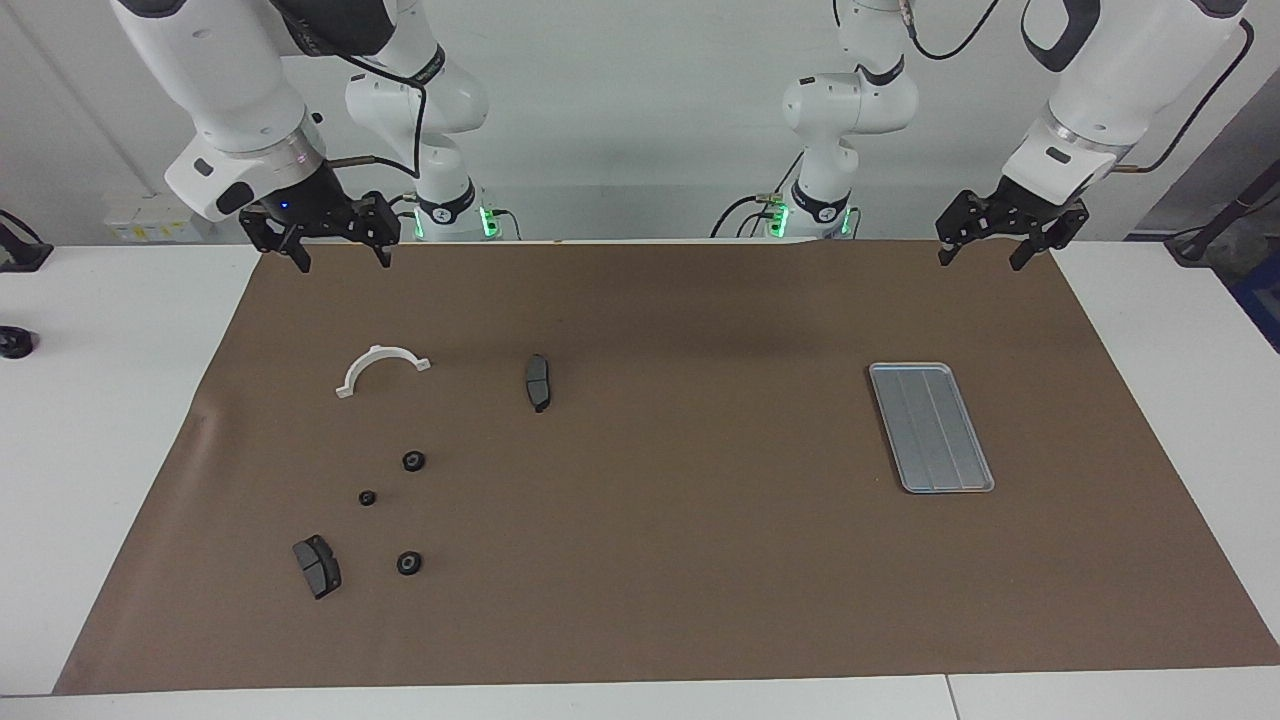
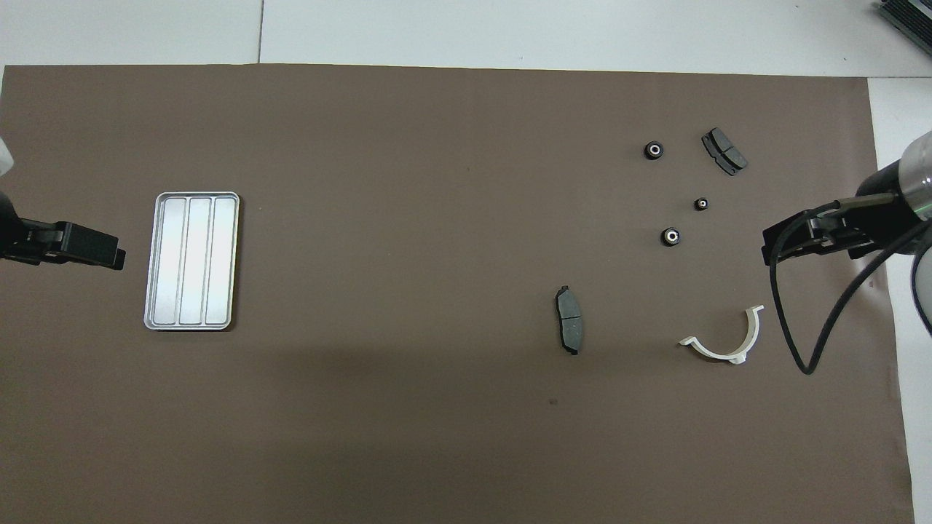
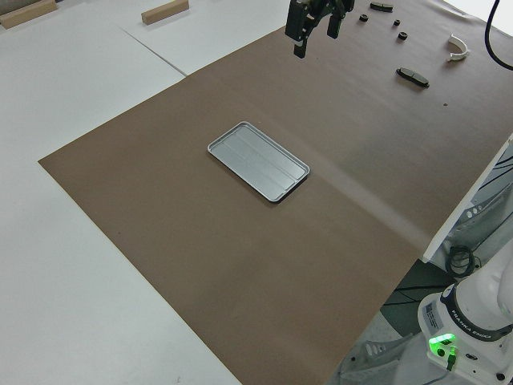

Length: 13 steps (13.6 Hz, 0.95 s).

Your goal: Place bearing gear from tray to pile

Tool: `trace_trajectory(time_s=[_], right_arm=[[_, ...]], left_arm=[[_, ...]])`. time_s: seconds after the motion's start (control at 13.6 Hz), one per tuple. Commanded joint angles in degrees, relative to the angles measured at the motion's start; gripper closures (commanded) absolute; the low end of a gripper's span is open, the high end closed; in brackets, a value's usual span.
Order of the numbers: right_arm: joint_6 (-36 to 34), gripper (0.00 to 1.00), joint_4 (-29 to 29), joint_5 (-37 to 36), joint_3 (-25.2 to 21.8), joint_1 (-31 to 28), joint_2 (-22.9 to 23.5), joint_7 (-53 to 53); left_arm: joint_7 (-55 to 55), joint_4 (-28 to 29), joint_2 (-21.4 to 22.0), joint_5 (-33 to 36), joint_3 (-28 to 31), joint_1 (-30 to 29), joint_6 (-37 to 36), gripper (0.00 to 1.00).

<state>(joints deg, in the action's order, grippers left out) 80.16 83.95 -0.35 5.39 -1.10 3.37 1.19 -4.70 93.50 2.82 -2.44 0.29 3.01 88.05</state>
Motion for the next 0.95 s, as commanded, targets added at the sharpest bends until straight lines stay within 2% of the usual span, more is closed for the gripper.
trace_trajectory(time_s=[0.0,0.59,0.88], right_arm=[[1.7,0.00,2.4,1.7,0.1,-1.1,-1.7,0.7],[8.7,0.00,2.8,0.5,0.1,-2.8,-1.4,1.0],[8.7,0.00,2.8,0.5,0.1,-2.9,-1.4,1.0]], left_arm=[[-0.2,1.2,1.0,0.8,-0.4,-0.6,0.6,0.00],[-0.2,1.2,1.0,0.8,-0.4,-0.6,0.6,0.00],[-0.2,1.2,1.0,0.8,-0.4,-0.6,0.6,0.00]])
